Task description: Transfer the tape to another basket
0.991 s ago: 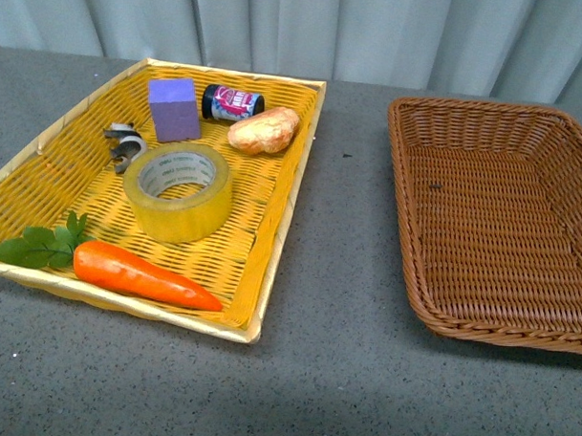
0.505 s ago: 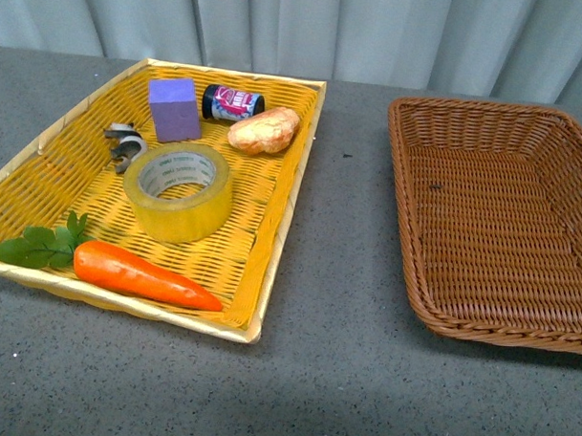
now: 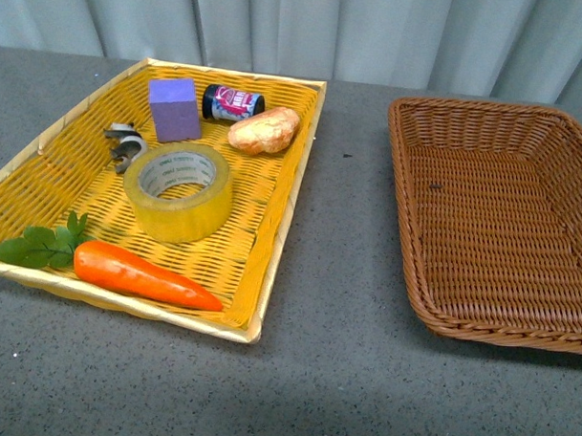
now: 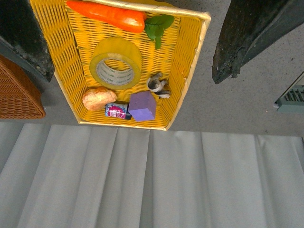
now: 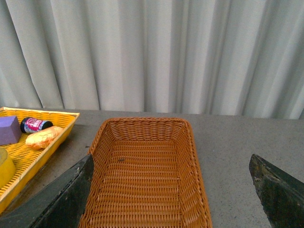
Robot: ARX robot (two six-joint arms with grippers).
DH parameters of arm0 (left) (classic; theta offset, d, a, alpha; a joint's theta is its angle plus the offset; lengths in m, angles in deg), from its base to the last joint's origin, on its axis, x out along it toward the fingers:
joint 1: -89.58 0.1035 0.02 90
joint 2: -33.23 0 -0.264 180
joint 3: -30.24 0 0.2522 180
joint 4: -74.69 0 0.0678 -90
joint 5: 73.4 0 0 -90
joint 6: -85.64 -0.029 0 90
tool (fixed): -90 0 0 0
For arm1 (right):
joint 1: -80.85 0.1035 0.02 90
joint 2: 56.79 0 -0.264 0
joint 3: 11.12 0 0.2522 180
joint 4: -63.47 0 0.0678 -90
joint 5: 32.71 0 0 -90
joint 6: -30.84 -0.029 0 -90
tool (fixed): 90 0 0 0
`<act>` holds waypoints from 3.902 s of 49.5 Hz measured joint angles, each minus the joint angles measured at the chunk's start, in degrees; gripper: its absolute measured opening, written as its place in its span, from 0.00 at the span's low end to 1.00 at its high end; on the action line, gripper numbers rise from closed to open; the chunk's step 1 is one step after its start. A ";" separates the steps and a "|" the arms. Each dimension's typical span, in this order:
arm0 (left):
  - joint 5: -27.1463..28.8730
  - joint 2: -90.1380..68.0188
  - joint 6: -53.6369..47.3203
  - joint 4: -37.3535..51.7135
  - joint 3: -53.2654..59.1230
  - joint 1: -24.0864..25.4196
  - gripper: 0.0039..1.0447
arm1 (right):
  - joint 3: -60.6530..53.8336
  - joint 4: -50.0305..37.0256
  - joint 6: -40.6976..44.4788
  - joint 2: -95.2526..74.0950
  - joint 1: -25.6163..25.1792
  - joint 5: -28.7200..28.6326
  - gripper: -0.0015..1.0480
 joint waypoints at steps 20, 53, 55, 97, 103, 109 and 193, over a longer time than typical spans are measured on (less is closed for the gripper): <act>0.00 0.00 0.00 0.00 0.00 0.00 0.94 | 0.00 0.00 0.00 0.00 0.00 0.00 0.91; 10.34 -71.65 5.99 23.41 -25.16 -4.61 0.94 | 0.00 0.02 0.00 0.04 -0.07 -0.02 0.91; 10.25 -74.95 6.01 23.52 -27.21 -4.83 0.94 | 0.00 0.02 0.00 0.04 -0.07 -0.02 0.91; 9.25 -114.62 11.82 3.43 -60.35 -6.84 0.94 | 0.00 0.02 0.00 0.04 -0.07 -0.02 0.91; 8.72 -115.86 13.16 1.70 -61.26 -6.80 0.94 | 0.00 0.02 0.00 0.04 -0.07 -0.02 0.91; 9.07 -117.18 13.40 0.55 -62.42 -7.04 0.94 | 0.00 0.02 0.00 0.04 -0.07 -0.02 0.91; -12.52 -111.91 -17.25 -3.17 -76.22 -13.57 0.15 | 0.00 0.02 0.00 0.04 -0.07 -0.02 0.91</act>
